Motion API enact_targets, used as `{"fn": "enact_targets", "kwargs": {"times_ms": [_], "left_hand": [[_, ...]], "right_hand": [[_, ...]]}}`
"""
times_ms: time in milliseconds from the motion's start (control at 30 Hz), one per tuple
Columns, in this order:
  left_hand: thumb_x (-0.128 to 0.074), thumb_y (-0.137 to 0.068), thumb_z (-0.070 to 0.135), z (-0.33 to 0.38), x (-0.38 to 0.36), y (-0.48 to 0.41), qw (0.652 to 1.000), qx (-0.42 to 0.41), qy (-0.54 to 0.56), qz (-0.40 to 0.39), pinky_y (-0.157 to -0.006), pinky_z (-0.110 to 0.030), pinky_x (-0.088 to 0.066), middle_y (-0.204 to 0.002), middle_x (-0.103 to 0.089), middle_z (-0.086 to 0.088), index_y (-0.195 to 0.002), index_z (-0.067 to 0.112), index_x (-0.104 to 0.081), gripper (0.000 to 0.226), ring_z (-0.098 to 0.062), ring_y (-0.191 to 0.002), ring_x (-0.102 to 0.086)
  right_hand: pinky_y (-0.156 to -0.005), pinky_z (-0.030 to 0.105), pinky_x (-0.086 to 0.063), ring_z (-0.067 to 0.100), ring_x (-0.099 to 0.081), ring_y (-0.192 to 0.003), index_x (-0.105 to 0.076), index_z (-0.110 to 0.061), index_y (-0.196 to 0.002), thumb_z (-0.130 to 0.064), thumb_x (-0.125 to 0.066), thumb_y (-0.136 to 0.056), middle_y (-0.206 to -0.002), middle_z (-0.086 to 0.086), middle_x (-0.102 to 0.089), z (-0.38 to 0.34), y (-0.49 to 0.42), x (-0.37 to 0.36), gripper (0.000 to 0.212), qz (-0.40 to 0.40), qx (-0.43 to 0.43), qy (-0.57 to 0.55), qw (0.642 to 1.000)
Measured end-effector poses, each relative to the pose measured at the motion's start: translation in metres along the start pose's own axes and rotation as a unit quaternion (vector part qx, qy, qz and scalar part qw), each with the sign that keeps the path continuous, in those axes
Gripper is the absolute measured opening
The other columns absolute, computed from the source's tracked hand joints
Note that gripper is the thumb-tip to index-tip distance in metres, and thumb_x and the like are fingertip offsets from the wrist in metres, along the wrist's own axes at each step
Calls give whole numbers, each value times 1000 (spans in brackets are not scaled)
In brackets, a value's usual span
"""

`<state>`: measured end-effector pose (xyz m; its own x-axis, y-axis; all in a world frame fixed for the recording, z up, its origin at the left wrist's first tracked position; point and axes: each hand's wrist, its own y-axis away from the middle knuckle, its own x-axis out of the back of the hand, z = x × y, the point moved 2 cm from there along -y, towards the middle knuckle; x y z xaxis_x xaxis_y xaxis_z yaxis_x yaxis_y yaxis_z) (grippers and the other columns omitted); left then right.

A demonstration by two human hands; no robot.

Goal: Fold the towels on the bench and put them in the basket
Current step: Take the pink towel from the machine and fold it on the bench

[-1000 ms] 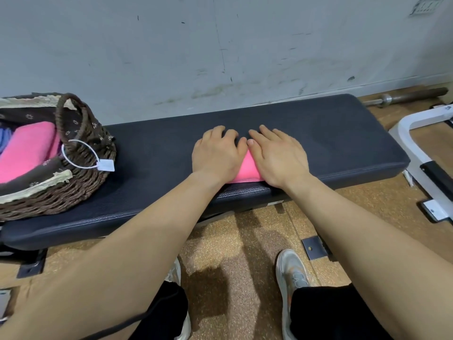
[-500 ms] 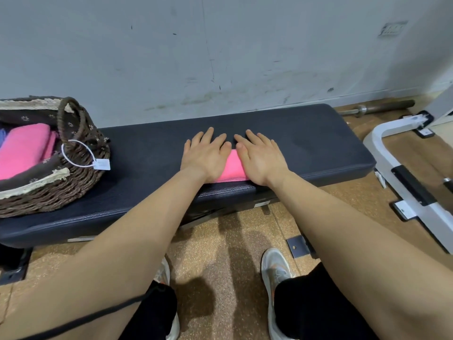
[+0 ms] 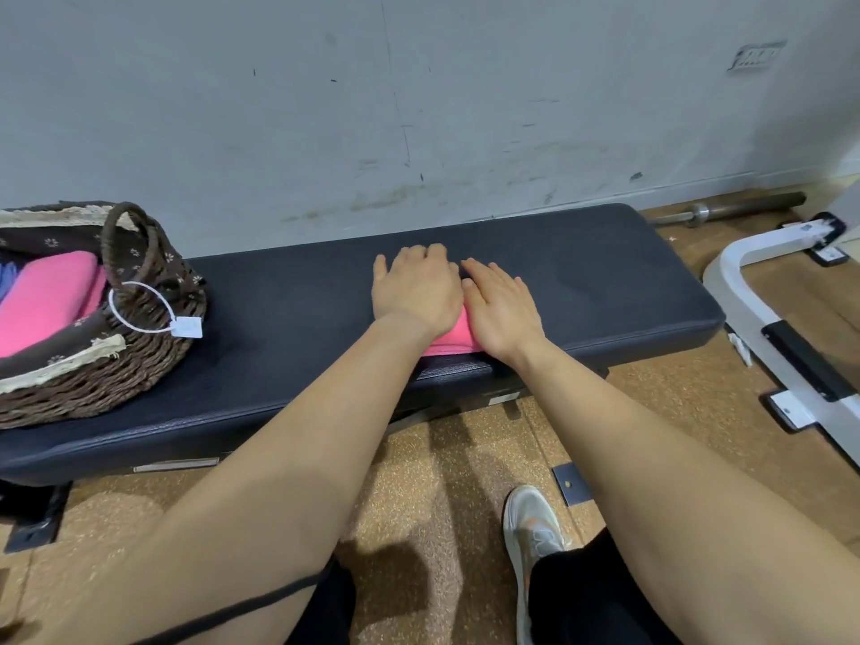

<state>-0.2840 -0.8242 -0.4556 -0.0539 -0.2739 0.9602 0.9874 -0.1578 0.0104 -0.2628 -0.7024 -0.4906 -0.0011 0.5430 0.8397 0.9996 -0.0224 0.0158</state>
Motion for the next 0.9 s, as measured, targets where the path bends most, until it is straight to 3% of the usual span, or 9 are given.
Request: {"fn": "enact_targets", "kwargs": {"times_ms": [167, 233, 333, 467, 567, 633, 700, 800, 900], "left_hand": [[-15, -104, 40, -4, -23, 6, 996, 18, -91, -11, -120, -56, -6, -163, -21, -9, -149, 20, -33, 52, -27, -151, -13], [-16, -104, 39, -2, -23, 8, 995, 11, -96, 7, -120, -57, -8, -162, -22, -9, -148, 20, -35, 51, -28, -151, -15], [-18, -104, 40, -3, -24, 9, 995, 16, -100, 14, -119, -57, -8, -161, -26, -9, -145, 20, -39, 51, -28, -149, -20], [-38, -99, 39, -5, -26, 10, 994, 14, -99, 36, -119, -54, -8, -150, -43, -5, -136, 20, -47, 43, -24, -142, -34], [-35, -99, 29, -6, -20, 13, 996, -8, -15, 91, -120, -46, -19, -131, -58, -1, -129, 18, -54, 37, -22, -124, -53], [-30, -103, 22, -13, -12, 13, 991, 8, 94, 99, -109, -40, -34, -131, -60, -2, -131, 16, -54, 38, -23, -119, -54], [-28, -105, 26, -24, -11, 13, 990, -18, 110, 82, -104, -40, -38, -130, -61, -2, -131, 17, -54, 38, -24, -119, -54], [-22, -103, 48, -41, -17, 18, 991, -124, 11, 48, -107, -46, -36, -130, -61, 0, -130, 20, -55, 52, -23, -124, -52], [-31, -101, 56, -55, -11, 23, 986, -165, 24, -21, -113, -39, -31, -145, -50, -2, -136, 20, -54, 55, -23, -137, -42]], "right_hand": [[-123, 38, -10, 17, -24, -151, -42, -20, -151, -27, -25, -107, -158, -3, -40, 1, 0, 3, 47, 9, -13, -64, 998], [-121, 38, -19, 19, -32, -147, -44, -18, -149, -28, -29, -106, -156, -1, -43, -3, 0, 12, 47, 6, -26, -86, 996], [-110, 39, -39, 22, -48, -135, -52, -18, -143, -28, -33, -104, -146, 1, -54, -19, 4, 30, 45, 81, -21, -73, 994], [-105, 39, -40, 20, -50, -130, -54, -22, -139, -30, -28, -105, -141, -2, -58, -38, 4, 29, 43, 63, -32, -151, 986], [-90, 41, -45, 26, -59, -111, -63, -18, -115, -34, -20, -107, -118, 3, -67, -33, 7, 16, 46, 50, -13, -71, 996], [-79, 41, -45, 29, -62, -99, -60, -20, -95, -35, -18, -106, -100, 0, -68, -26, 6, 9, 46, 71, 10, 7, 997], [-88, 42, -46, 28, -61, -110, -63, -25, -108, -41, -14, -103, -115, -3, -68, -21, 5, 2, 52, 79, 28, 76, 994], [-108, 44, -37, 26, -48, -132, -58, -28, -135, -48, -12, -102, -144, -4, -55, -19, 3, -4, 60, 63, 40, 147, 986], [-111, 42, -34, 24, -41, -137, -61, -30, -131, -50, -15, -102, -149, -4, -50, -21, 5, -1, 58, 44, 56, 171, 983]]}}
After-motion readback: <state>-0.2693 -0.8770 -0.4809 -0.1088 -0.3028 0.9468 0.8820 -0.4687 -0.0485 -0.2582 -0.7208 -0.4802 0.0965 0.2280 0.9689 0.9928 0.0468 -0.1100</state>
